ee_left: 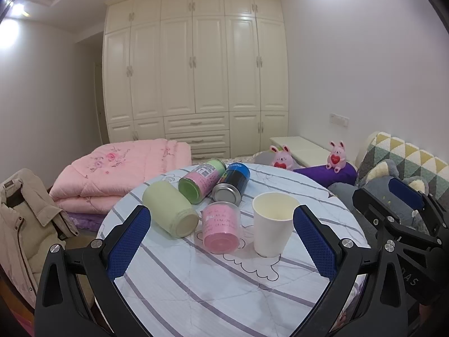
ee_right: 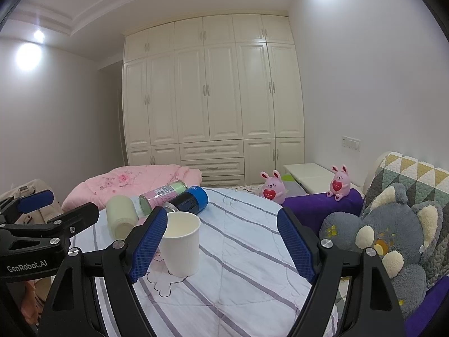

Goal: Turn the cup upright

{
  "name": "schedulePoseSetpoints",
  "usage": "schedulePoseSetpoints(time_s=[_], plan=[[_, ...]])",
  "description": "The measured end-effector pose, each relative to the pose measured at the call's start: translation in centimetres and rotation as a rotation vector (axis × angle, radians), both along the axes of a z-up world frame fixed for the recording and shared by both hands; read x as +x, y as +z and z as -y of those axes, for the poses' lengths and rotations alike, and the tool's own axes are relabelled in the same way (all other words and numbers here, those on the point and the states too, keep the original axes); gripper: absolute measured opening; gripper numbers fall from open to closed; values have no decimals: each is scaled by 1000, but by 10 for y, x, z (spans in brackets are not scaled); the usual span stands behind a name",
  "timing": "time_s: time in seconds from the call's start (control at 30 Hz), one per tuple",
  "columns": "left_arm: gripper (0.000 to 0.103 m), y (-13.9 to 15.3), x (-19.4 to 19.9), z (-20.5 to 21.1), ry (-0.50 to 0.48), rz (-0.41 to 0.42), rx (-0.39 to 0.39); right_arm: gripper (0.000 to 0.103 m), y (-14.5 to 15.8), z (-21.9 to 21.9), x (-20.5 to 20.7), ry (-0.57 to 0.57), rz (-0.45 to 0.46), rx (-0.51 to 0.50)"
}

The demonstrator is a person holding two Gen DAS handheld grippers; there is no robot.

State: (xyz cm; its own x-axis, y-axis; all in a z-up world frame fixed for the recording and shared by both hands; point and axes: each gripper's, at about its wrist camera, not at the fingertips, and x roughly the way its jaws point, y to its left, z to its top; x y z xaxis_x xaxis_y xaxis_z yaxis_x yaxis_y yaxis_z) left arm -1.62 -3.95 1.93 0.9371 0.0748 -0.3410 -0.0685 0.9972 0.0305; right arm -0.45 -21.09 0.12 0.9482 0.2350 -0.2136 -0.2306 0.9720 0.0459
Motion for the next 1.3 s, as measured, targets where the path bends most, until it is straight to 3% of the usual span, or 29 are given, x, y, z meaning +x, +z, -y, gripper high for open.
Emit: schedulePoseSetpoints(time_s=[1.3], plan=[[103, -4, -1, -3, 2, -6, 15, 82, -2, -1, 4, 1, -20, -32]])
